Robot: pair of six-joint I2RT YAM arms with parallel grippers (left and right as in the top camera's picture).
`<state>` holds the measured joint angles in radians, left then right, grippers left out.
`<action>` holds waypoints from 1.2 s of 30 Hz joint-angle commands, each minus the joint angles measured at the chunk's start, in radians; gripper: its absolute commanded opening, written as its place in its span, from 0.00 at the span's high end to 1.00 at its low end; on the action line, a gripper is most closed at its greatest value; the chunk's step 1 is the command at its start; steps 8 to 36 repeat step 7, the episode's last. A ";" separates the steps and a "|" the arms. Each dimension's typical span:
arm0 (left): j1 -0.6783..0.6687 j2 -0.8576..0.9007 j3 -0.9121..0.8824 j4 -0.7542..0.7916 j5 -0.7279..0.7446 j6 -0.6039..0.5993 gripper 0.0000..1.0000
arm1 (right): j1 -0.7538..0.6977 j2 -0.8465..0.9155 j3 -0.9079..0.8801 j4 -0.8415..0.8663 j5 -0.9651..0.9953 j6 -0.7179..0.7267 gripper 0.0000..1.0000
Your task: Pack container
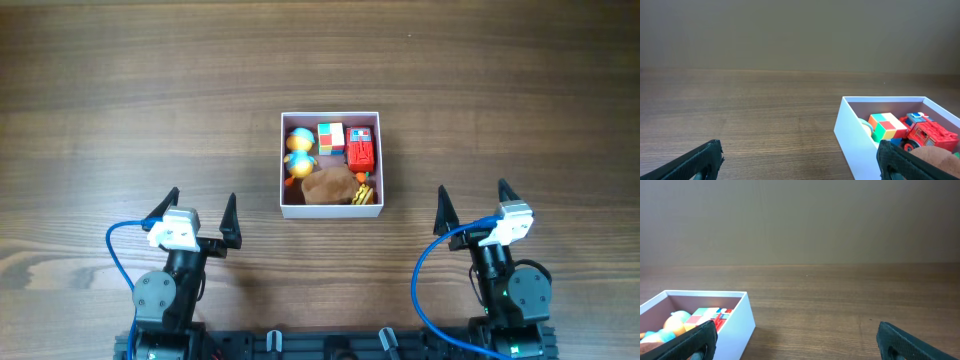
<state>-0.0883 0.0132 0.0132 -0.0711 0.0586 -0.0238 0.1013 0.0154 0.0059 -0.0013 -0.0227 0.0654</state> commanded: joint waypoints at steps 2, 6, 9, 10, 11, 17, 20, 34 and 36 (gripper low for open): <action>0.008 -0.006 -0.008 0.000 0.009 0.020 0.00 | -0.003 -0.006 -0.001 0.005 -0.013 -0.010 0.00; 0.008 -0.006 -0.008 0.000 0.009 0.020 0.00 | -0.003 -0.006 -0.001 0.005 -0.013 -0.010 0.00; 0.008 -0.006 -0.008 0.000 0.009 0.020 0.00 | -0.003 -0.006 -0.001 0.004 -0.013 -0.010 0.00; 0.008 -0.006 -0.008 0.000 0.009 0.020 0.00 | -0.003 -0.006 -0.001 0.004 -0.013 -0.010 0.00; 0.008 -0.006 -0.008 0.000 0.009 0.020 0.00 | -0.003 -0.006 -0.001 0.004 -0.013 -0.010 0.00; 0.008 -0.006 -0.008 0.000 0.009 0.020 0.00 | -0.003 -0.006 -0.001 0.004 -0.013 -0.010 0.00; 0.008 -0.006 -0.008 0.000 0.009 0.020 0.00 | -0.003 -0.006 -0.001 0.004 -0.013 -0.010 0.00; 0.008 -0.006 -0.008 0.000 0.009 0.020 0.00 | -0.003 -0.006 -0.001 0.004 -0.013 -0.010 0.00; 0.008 -0.006 -0.008 0.000 0.009 0.020 0.00 | -0.003 -0.006 -0.001 0.004 -0.013 -0.010 0.00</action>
